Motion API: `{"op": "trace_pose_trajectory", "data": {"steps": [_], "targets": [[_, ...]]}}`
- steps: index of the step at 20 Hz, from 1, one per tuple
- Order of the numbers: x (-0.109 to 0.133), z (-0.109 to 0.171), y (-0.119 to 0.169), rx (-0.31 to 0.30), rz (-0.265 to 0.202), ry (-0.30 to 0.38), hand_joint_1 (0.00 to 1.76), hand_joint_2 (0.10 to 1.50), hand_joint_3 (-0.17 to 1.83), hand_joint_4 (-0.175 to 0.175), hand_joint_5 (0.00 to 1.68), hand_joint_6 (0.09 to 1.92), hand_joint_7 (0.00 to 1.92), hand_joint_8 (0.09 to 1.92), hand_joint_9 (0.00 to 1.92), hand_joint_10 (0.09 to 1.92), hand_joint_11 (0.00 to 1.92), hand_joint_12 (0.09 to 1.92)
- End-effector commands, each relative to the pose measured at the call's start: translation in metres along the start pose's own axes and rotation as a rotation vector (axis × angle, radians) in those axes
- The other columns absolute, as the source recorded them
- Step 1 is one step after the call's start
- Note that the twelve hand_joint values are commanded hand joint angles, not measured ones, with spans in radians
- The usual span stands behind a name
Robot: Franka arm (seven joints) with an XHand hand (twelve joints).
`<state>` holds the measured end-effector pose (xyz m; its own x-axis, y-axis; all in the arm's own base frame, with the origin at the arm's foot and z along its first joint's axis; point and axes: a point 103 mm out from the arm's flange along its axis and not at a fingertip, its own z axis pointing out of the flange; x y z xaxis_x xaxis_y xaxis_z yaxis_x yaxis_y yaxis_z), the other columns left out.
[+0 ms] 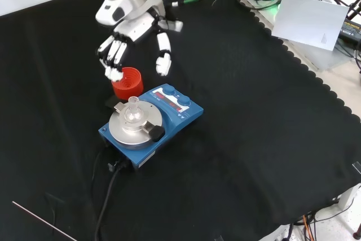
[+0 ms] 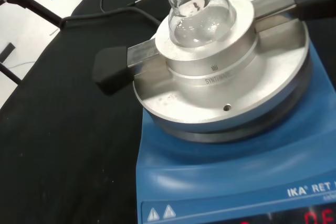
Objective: Turn on the heater.
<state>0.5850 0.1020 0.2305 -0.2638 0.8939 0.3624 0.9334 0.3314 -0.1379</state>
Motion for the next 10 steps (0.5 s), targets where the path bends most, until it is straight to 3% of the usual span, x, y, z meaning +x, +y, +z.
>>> {"op": "trace_pose_trajectory", "data": {"steps": [1, 7, 10], "targets": [[0.000, -0.018, -0.035, -0.045, 0.043, -0.027, 0.71, 0.64, 0.46, 0.011, 0.39, 0.14, 0.25, 0.59, 0.46, 0.63, 0.01, 1.40], [0.003, -0.019, -0.060, -0.032, 0.080, -0.058, 0.75, 0.65, 0.50, 0.012, 0.40, 0.11, 0.25, 0.60, 0.46, 0.63, 0.02, 1.40], [0.007, -0.019, -0.072, -0.019, 0.104, -0.087, 0.90, 0.62, 0.68, 0.011, 0.42, 0.09, 0.29, 0.60, 0.52, 0.62, 0.08, 1.39]]}}
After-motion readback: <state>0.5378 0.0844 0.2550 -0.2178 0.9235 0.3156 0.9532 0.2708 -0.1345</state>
